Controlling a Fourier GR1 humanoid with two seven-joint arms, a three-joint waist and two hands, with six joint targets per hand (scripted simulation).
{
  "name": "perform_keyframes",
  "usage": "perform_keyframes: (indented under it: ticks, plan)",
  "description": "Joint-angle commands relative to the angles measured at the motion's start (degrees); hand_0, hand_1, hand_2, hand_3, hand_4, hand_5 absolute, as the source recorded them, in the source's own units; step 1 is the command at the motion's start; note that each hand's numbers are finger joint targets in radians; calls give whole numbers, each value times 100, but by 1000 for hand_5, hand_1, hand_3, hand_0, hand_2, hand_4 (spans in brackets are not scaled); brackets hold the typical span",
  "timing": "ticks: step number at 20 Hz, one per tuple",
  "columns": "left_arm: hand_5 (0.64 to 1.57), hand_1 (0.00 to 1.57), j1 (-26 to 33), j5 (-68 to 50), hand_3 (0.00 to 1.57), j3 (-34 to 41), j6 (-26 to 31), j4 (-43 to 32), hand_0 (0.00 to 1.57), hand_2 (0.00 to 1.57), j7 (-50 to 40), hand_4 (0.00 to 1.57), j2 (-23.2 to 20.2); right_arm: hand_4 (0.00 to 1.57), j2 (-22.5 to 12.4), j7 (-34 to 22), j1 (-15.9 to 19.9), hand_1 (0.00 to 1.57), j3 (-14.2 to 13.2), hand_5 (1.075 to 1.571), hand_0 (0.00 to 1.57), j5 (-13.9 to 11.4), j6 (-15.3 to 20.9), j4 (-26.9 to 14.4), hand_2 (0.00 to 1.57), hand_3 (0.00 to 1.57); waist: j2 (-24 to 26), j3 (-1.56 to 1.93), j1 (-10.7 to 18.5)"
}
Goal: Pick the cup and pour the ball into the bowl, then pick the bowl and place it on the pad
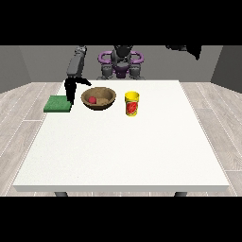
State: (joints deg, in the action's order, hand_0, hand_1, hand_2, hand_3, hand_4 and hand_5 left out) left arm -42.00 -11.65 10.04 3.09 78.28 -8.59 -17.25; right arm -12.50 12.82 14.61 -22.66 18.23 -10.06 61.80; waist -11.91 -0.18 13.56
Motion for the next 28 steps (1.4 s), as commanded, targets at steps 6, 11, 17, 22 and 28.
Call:
perform_keyframes:
  ticks: [6,11,17,22,28]
  plan:
    - [1508,0,332,-1078,0,1155,1345,-604,0,0,325,284,-1117,0,239,314,622,0,156,1568,0,-107,242,-763,0,0,-256,18,-209]
    - [1506,0,-7,-1384,0,1636,1489,-976,0,0,-84,266,-1881,0,386,690,829,0,432,1569,0,-375,214,-1269,0,0,-255,20,-562]
    - [1491,0,279,-1792,0,1780,1791,-620,0,0,-222,221,-2056,0,200,1360,992,0,183,1571,0,-319,41,-2243,0,0,-361,23,-281]
    - [1506,0,435,-1662,0,1739,1711,-576,0,0,-23,211,-1955,399,628,1104,853,578,203,1531,578,-198,283,-2394,0,0,-380,24,-313]
    - [1558,0,222,-1822,0,1846,1821,-691,0,0,-50,493,-2124,1103,526,878,737,1571,312,1463,1571,-650,1258,-2281,1571,1571,-643,14,-94]
